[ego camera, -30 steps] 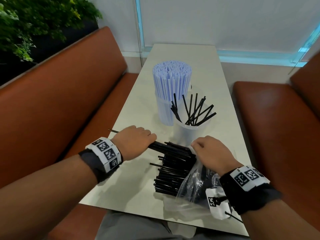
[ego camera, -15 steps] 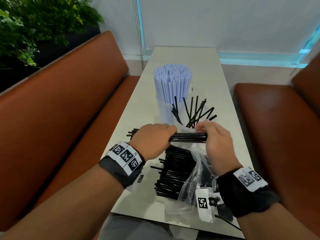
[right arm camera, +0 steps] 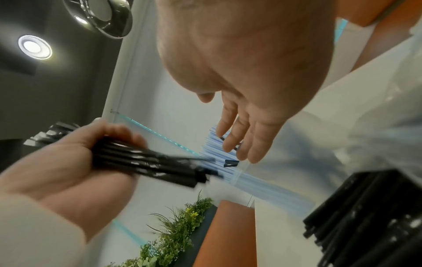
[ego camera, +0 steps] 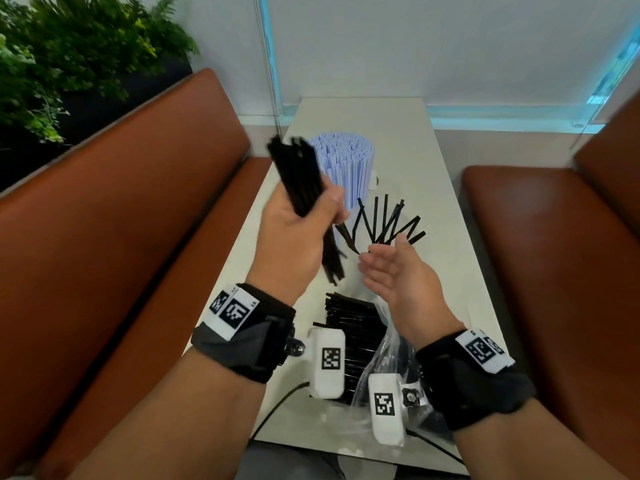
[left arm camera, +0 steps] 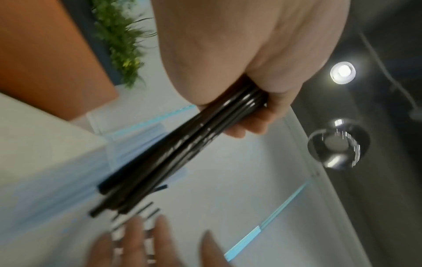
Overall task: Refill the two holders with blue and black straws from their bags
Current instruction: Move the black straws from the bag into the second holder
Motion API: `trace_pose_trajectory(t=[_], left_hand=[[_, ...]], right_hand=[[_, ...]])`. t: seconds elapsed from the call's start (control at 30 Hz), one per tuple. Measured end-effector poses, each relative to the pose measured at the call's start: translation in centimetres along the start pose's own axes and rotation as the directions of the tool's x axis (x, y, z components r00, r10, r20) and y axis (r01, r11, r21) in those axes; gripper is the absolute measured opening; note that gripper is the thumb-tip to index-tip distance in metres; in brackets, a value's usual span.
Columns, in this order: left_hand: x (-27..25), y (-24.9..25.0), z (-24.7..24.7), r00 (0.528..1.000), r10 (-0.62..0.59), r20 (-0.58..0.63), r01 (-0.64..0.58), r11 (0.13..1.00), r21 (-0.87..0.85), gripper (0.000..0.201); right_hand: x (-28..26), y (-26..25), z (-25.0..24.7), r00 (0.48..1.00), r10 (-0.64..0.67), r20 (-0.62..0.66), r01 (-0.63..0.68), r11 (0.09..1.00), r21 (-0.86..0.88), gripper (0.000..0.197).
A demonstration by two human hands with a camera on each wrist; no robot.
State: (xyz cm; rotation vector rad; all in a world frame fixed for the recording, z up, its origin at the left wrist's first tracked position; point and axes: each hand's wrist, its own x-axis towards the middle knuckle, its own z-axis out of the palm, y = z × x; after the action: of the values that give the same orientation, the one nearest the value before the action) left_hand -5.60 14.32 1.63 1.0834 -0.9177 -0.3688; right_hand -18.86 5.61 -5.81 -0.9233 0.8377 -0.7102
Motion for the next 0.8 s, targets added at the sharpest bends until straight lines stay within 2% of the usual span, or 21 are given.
trace_pose_trajectory(t=[0.07,0.13,0.23,0.3,0.37,0.43,0.5,0.53,0.57,0.6,0.63,0.67,0.7,0.77,0.8], left_hand=[[0.7,0.7,0.4,0.997,-0.011,-0.071,-0.009,0.963,-0.269,0.014],[0.7,0.5,1.2,0.99,-0.091,-0.11,0.039,0.914,-0.404,0.018],[-0.6,-0.7,2.4,0.966,-0.204,-0.156,0.13,0.913,-0.386,0.022],[-1.1,-1.3,2.4,0.952,-0.249,-0.18,0.158,0.899,-0.408,0.026],[-0.9,-1.6,2.2,0.941,-0.281,-0.189,0.171,0.876,-0.451,0.027],[-0.7,-1.7,2.2,0.94,-0.285,-0.185,0.186,0.887,-0.423,0.023],[-0.5,-1.8,2.3,0.943,-0.281,-0.18,0.202,0.909,-0.364,0.019],[-0.4,-1.9,2.2,0.941,-0.286,-0.181,0.209,0.912,-0.353,0.019],[-0.3,-2.0,2.1,0.938,-0.296,-0.181,0.218,0.909,-0.355,0.018],[-0.3,-2.1,2.0,0.935,-0.306,-0.18,0.228,0.906,-0.357,0.018],[-0.4,-2.2,2.2,0.933,-0.313,-0.174,0.237,0.904,-0.354,0.018],[-0.5,-2.2,2.4,0.934,-0.317,-0.166,0.247,0.906,-0.345,0.018],[-0.7,-2.3,2.8,0.936,-0.316,-0.157,0.252,0.91,-0.329,0.018],[-1.1,-2.2,3.3,0.943,-0.302,-0.141,0.249,0.92,-0.303,0.019],[-1.1,-2.1,3.3,0.947,-0.293,-0.132,0.243,0.922,-0.3,0.02]], right_hand=[[-0.3,-0.1,0.5,0.997,0.071,-0.002,-0.07,0.994,0.089,0.054],[-0.5,-0.4,0.9,0.99,0.14,0.013,-0.14,0.971,0.191,0.057],[-0.9,-0.8,1.3,0.981,0.179,0.072,-0.192,0.948,0.253,0.055],[-1.1,-0.9,1.3,0.984,0.164,0.065,-0.176,0.951,0.255,0.049],[-1.2,-0.6,1.1,0.985,0.154,0.075,-0.167,0.964,0.207,0.048],[-1.5,-0.1,1.1,0.977,0.16,0.14,-0.175,0.979,0.106,0.045],[-1.5,0.3,0.8,0.986,0.06,0.154,-0.059,0.998,-0.009,0.03],[-1.4,0.3,0.2,0.986,-0.066,0.156,0.081,0.992,-0.092,0.028],[-1.4,0.0,-0.3,0.956,-0.195,0.218,0.239,0.95,-0.199,0.038],[-1.3,-0.2,-0.8,0.904,-0.245,0.35,0.361,0.876,-0.321,0.05],[-1.3,-0.5,-0.8,0.857,-0.202,0.475,0.431,0.786,-0.443,0.057],[-1.2,-0.6,-0.8,0.83,-0.129,0.543,0.471,0.685,-0.556,0.059],[-1.0,-0.6,-0.6,0.83,-0.101,0.548,0.498,0.576,-0.649,0.05],[-0.9,-0.7,-0.1,0.864,-0.166,0.476,0.5,0.403,-0.767,0.017],[-0.8,-0.7,0.0,0.864,-0.224,0.451,0.503,0.338,-0.796,0.022]])
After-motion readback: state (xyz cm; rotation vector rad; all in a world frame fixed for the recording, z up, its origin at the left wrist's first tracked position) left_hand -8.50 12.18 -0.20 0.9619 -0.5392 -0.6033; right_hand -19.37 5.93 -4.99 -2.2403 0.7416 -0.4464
